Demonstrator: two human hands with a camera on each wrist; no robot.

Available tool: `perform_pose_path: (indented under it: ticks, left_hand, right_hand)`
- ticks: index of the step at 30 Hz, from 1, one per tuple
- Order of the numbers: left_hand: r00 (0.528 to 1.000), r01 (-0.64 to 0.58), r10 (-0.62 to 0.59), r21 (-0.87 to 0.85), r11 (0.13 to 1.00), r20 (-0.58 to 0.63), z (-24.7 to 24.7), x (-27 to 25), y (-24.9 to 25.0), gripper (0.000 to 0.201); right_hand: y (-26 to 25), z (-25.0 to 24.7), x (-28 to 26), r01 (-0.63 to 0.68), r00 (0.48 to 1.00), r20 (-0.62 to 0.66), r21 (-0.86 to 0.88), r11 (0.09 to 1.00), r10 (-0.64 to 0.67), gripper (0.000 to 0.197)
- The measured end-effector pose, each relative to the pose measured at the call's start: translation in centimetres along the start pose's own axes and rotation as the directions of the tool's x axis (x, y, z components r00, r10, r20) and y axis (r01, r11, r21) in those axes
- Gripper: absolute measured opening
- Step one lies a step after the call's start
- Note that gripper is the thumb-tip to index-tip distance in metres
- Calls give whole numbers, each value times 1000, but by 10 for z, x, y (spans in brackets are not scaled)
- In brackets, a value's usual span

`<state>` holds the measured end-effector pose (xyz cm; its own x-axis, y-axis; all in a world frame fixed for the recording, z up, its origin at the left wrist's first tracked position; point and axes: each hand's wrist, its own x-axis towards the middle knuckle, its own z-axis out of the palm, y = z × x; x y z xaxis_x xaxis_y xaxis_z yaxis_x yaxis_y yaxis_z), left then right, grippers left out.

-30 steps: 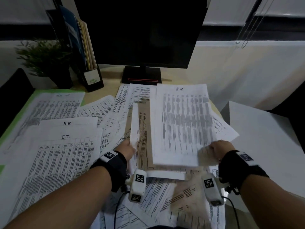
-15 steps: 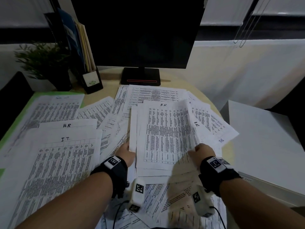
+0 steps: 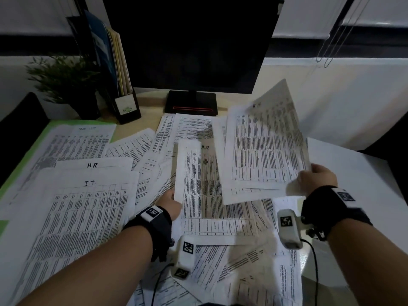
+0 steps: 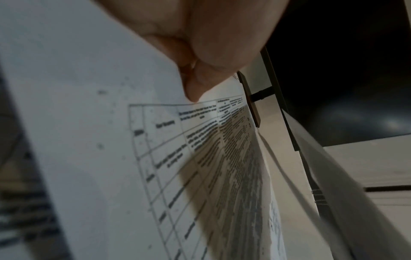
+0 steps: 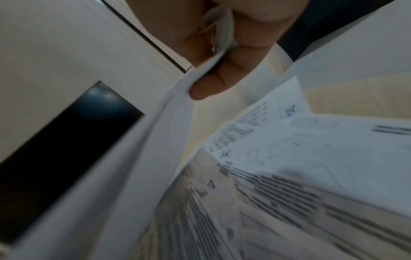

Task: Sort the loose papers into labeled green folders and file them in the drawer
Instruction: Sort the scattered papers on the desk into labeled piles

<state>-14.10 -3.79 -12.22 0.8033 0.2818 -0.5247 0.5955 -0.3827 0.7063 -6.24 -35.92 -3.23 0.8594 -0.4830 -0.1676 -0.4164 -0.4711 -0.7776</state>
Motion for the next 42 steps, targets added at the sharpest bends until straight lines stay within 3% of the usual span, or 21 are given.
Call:
perform_pose_path:
  ticks: [5,8,10,12,13,14,15,18,20,21,22,24,26,28,30,32,34,36,38,40,42]
  left_hand:
    - [999,46,-43,-224,974,19,2,-2,7,40]
    - [994,97,-73,-375,922,80,7,-13,15,71]
    - [989,66,-27,-271,960,146,12,-19,20,87]
    - [986,-37,39,-20,999,159,16,-24,21,67]
    - [989,-57,45,82,995,139,18,-26,21,59]
    - [991,-84,70,116,990,114,20,-28,24,56]
    - [990,-111,100,107,988,103,20,-29,24,53]
    - [975,-162,167,-46,986,147,20,-31,29,43]
    - [962,-171,190,-109,979,194,20,-34,35,41]
    - [952,-197,214,-99,975,218,20,-34,37,40]
    - [945,-222,232,-70,973,233,19,-33,40,39]
    - [950,-259,251,17,966,186,14,-28,42,40]
    - [966,-248,257,276,929,3,0,-20,45,44]
    - [955,-160,278,605,780,-106,-17,-13,48,55]
    - [982,-58,177,767,638,-73,-26,-6,44,79]
    - [997,19,49,789,614,-62,-29,-3,37,100]
    - [997,60,9,792,607,-82,-29,1,30,112]
    - [995,88,-11,794,601,-102,-30,6,28,119]
    - [991,123,-41,764,633,-125,-30,10,28,126]
    - [990,125,-45,708,695,-130,-28,11,29,127]
    - [991,109,-36,618,778,-130,-26,14,30,114]
  right_hand:
    - [27,26,-18,7,989,144,-198,980,22,33]
    - [38,45,-40,37,950,310,-259,965,46,23]
    - [41,54,-51,64,909,410,-319,946,77,11]
    - [43,58,-52,68,872,474,-372,926,126,24]
    - [42,58,-51,73,864,485,-385,920,134,20]
    - [43,56,-48,78,873,470,-399,914,131,21]
    - [45,54,-41,70,887,445,-399,914,126,36]
    - [47,41,-28,-140,900,405,-80,987,160,62]
    - [52,35,-22,-333,850,485,195,923,204,44]
    - [54,34,-19,-369,830,519,239,898,203,26]
    - [53,32,-19,-352,829,526,223,909,192,9]
    - [62,34,-14,-212,885,431,41,976,174,27]
    - [65,33,-14,-78,910,375,-259,963,174,31]
    - [72,33,-12,-17,903,376,-455,890,209,23]
    - [77,36,-9,-10,893,383,-506,862,235,20]
    - [74,38,-9,-13,893,379,-518,855,244,30]
    - [74,40,-8,-26,896,371,-505,863,244,40]
    - [72,39,-9,-34,891,374,-513,858,259,34]
    - [74,36,-8,-35,886,376,-528,848,270,22]
    - [75,31,-7,-27,888,374,-537,843,266,26]
    - [72,24,-3,-7,892,367,-573,820,264,32]
